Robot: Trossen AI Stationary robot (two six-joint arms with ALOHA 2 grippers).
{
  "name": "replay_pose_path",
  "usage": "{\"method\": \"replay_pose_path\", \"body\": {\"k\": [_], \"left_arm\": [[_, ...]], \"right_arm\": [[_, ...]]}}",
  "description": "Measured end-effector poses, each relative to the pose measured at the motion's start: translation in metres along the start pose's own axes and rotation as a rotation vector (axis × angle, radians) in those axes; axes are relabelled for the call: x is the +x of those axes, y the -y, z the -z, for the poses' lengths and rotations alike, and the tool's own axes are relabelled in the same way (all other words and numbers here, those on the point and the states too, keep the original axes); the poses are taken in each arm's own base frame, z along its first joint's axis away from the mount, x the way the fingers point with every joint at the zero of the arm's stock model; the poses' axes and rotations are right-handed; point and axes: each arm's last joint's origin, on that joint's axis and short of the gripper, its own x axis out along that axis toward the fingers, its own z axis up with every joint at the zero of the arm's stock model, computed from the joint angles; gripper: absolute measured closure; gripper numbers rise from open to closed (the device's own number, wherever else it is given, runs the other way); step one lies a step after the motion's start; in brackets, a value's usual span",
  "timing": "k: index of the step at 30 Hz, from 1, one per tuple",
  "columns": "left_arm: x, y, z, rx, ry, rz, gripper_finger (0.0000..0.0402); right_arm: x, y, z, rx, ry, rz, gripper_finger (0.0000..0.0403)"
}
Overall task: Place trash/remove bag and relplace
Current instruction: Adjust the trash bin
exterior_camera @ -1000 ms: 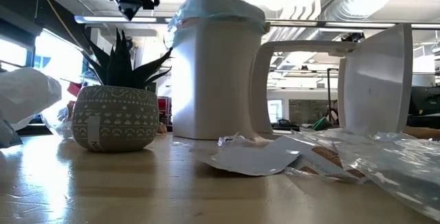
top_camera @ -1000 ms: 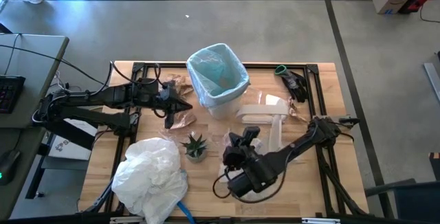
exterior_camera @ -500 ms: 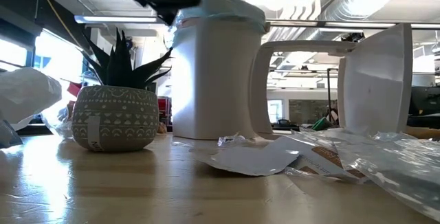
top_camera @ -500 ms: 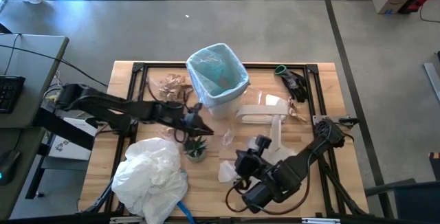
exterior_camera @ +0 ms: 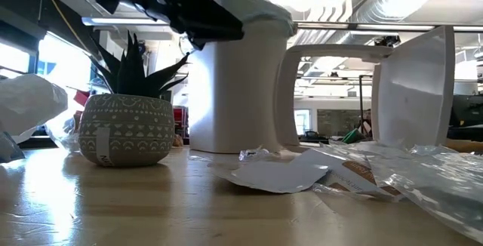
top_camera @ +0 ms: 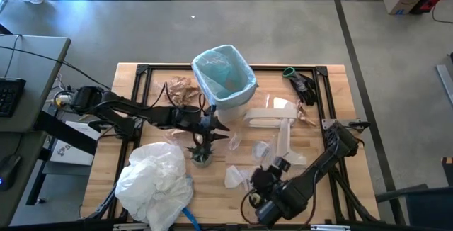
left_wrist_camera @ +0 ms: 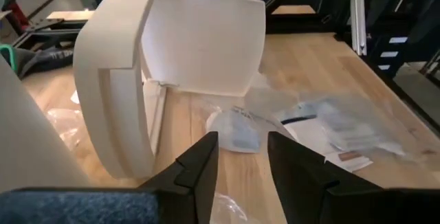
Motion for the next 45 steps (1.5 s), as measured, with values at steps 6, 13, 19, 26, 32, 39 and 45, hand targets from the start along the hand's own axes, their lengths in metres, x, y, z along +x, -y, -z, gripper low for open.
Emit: {"method": "replay_pose_path", "body": {"k": [6,13,19,26,32,39,45], "left_arm": [[0.0,0.002,0.001,-0.031,-0.006,0.007,0.0289],[0.0,0.008,0.001,-0.051,-0.012,0.025,0.0289],[0.0,0.011,0.003,-0.055,-0.033,0.025,0.0289],[0.0,0.009,0.003,-0.056,-0.033,0.02,0.0289],[0.0,0.007,0.004,-0.049,-0.047,0.013,0.0289],[0.0,0.005,0.004,-0.035,-0.046,0.008,0.0289],[0.0,0.005,0.004,-0.024,-0.046,0.01,0.0289]], "right_arm": [[-0.005,0.0,0.026,0.178,-0.077,-0.004,0.0249],[-0.036,0.044,0.019,0.34,0.041,-0.053,0.0263],[-0.055,0.097,0.01,0.409,0.049,-0.098,0.0264],[-0.023,0.161,0.009,0.548,-0.038,0.017,0.0257],[-0.003,0.186,0.005,0.617,-0.068,-0.037,0.0234],[0.014,0.2,-0.009,0.668,-0.059,-0.069,0.0229],[0.03,0.208,-0.019,0.726,-0.114,-0.048,0.0229]]}}
